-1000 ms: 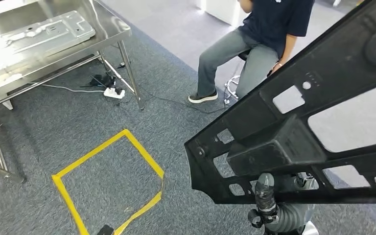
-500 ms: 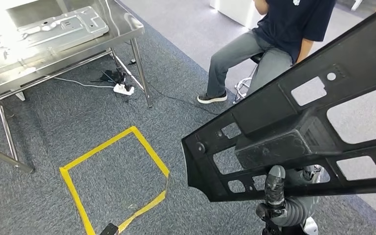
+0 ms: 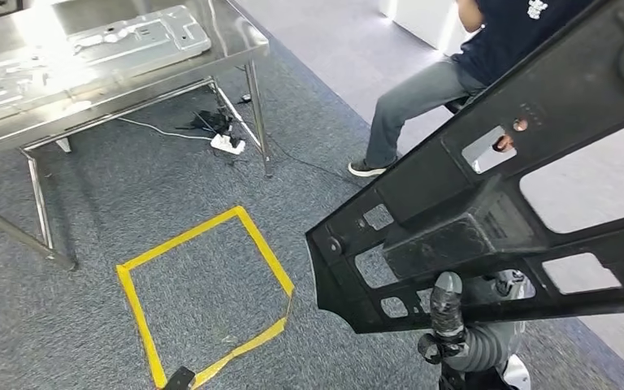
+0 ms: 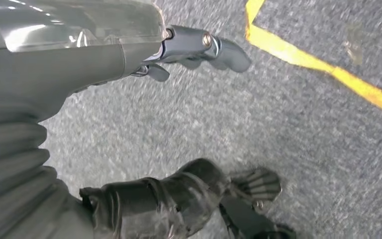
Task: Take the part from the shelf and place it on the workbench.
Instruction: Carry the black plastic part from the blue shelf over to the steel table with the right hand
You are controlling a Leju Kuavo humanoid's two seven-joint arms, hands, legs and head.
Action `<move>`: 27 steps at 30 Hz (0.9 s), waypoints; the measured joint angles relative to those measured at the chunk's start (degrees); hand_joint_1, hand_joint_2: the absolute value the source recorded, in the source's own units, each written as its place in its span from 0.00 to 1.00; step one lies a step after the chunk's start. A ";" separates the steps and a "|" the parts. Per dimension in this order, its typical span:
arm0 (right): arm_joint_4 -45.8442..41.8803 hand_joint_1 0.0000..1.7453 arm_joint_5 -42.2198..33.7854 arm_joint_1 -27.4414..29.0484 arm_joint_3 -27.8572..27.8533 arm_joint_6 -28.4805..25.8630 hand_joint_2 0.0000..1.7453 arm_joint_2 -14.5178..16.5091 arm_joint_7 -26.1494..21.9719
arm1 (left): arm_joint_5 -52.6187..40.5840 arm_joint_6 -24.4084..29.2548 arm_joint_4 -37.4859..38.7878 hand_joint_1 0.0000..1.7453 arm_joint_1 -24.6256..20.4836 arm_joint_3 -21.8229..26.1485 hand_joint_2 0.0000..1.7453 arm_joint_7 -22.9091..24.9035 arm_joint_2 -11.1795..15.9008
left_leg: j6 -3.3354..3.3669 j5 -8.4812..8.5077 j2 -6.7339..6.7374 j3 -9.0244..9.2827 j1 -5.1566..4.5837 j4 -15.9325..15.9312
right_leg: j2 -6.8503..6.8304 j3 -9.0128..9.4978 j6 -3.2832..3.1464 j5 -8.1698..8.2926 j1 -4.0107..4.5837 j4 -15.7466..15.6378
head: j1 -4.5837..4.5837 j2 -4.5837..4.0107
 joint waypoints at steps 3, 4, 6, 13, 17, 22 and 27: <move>-0.02 1.00 0.67 -0.15 0.00 -0.23 1.00 0.01 0.53 | -0.48 -0.26 0.00 0.00 0.06 -0.01 1.00 0.38 -0.06 | -0.75 -0.96 1.22 -1.07 0.08 1.68 | -1.83 0.50 -0.96 0.20 -0.15 -0.60 | -0.22 0.00; -0.04 1.00 0.94 -0.17 0.00 -0.35 1.00 0.02 0.69 | -0.63 -0.31 0.00 0.00 -0.02 -0.01 1.00 0.50 -0.09 | -1.00 -2.17 2.44 -2.22 0.07 4.03 | -2.47 0.73 -1.20 0.20 -0.18 -0.81 | -0.33 0.00; -0.06 1.00 1.37 -0.17 0.00 -0.62 1.00 0.02 0.96 | -0.82 -0.34 0.00 0.00 -0.18 -0.01 1.00 0.60 -0.10 | -1.40 -5.07 4.07 -5.79 0.09 10.94 | -3.82 0.96 -1.49 0.06 0.00 -0.94 | -0.56 0.00; -0.08 1.00 1.87 -0.19 0.00 -0.81 1.00 0.02 1.55 | -0.93 -0.34 0.00 0.00 -0.20 -0.02 1.00 0.69 -0.10 | -0.18 0.94 7.86 -1.30 -0.78 0.88 | -8.20 2.19 -1.15 -1.03 0.65 -1.03 | -0.52 0.00; -0.13 1.00 2.13 -0.28 0.00 -0.80 1.00 -0.01 2.01 | -0.97 -0.22 0.00 0.00 -0.14 -0.02 1.00 0.64 -0.13 | 0.84 0.85 6.64 -0.14 -1.06 -1.03 | -9.20 3.16 0.01 -1.69 0.80 -1.33 | -0.46 0.00; -0.25 1.00 2.95 -0.44 0.00 -0.82 1.00 -0.05 2.67 | -1.04 -0.16 0.00 0.00 -0.30 -0.02 1.00 0.62 -0.16 | 1.96 1.09 3.66 0.86 -0.60 -1.90 | -3.89 -3.51 0.35 -7.53 0.74 11.46 | 0.02 0.00; -0.23 1.00 3.76 -0.43 0.00 -0.87 1.00 -0.32 3.60 | -1.24 -0.33 0.00 0.00 -0.26 -0.02 1.00 0.59 -0.22 | 1.56 0.64 -0.40 0.75 -0.62 -1.11 | -1.35 -2.57 -0.05 -0.89 0.63 4.95 | 0.03 0.00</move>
